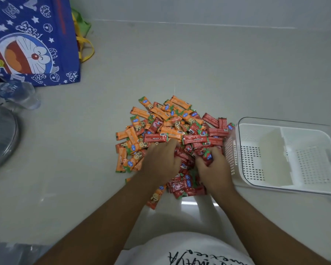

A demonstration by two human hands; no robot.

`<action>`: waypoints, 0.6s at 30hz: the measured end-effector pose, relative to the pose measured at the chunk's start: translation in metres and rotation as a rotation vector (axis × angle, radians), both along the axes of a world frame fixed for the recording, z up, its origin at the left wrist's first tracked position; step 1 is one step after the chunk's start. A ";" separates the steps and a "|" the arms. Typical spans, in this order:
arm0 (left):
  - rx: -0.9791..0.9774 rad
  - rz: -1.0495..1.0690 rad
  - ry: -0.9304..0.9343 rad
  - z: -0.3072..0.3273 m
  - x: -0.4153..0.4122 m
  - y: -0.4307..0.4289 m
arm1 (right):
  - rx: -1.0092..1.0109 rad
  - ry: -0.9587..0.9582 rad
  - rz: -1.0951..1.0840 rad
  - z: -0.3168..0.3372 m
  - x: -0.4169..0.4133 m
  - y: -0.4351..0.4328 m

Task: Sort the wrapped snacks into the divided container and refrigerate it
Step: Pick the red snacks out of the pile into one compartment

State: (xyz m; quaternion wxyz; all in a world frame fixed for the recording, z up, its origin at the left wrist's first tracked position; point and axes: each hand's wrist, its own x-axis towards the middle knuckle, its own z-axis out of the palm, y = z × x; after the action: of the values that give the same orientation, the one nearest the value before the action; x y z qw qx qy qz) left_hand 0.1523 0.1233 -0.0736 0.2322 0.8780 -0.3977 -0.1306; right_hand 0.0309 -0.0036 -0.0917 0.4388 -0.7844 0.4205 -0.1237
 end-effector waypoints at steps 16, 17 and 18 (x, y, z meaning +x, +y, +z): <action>0.177 0.014 -0.202 -0.007 0.005 -0.004 | 0.070 0.114 0.058 -0.007 0.013 -0.012; 0.113 0.056 -0.170 -0.006 0.005 0.001 | 0.060 0.148 0.094 -0.010 0.014 -0.012; 0.058 0.095 -0.134 -0.005 0.004 0.007 | 0.046 0.177 0.123 -0.011 0.015 -0.011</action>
State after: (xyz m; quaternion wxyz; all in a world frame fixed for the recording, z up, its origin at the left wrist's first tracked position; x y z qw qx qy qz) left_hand 0.1560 0.1306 -0.0788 0.1856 0.9089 -0.3664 -0.0718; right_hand 0.0456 -0.0144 -0.1032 0.4246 -0.8064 0.4113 -0.0169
